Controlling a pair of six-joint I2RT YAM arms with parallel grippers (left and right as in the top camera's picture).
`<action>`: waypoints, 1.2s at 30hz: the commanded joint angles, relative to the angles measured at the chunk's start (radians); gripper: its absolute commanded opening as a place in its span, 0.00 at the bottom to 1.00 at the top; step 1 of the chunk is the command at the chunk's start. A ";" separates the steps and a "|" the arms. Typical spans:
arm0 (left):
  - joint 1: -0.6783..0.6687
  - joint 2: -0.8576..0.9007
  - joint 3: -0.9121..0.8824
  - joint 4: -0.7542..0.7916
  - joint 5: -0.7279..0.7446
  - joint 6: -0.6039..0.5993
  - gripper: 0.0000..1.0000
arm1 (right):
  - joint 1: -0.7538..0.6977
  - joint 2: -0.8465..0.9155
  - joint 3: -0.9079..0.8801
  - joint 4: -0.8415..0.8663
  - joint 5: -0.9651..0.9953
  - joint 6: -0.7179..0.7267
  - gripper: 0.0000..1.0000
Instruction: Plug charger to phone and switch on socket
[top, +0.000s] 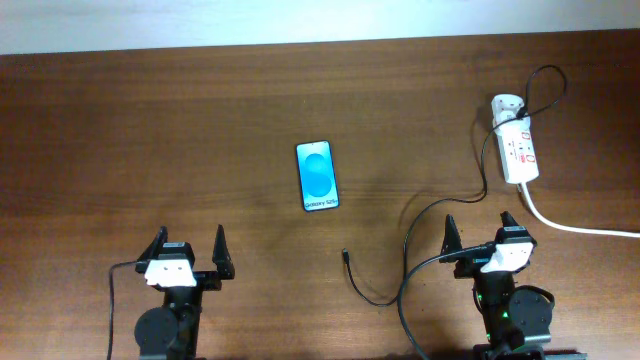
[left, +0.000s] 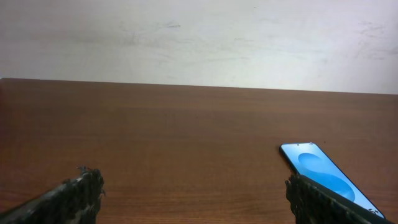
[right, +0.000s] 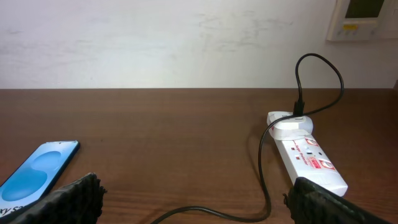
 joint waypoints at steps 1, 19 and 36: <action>-0.005 -0.002 -0.002 -0.008 -0.007 0.015 0.99 | 0.008 -0.006 -0.005 -0.005 0.011 0.003 0.98; -0.005 -0.002 -0.002 -0.008 -0.007 0.016 0.99 | 0.008 -0.006 -0.005 -0.005 0.011 0.003 0.99; -0.005 -0.002 -0.002 0.015 -0.006 0.015 0.99 | 0.008 -0.006 -0.005 -0.005 0.011 0.004 0.98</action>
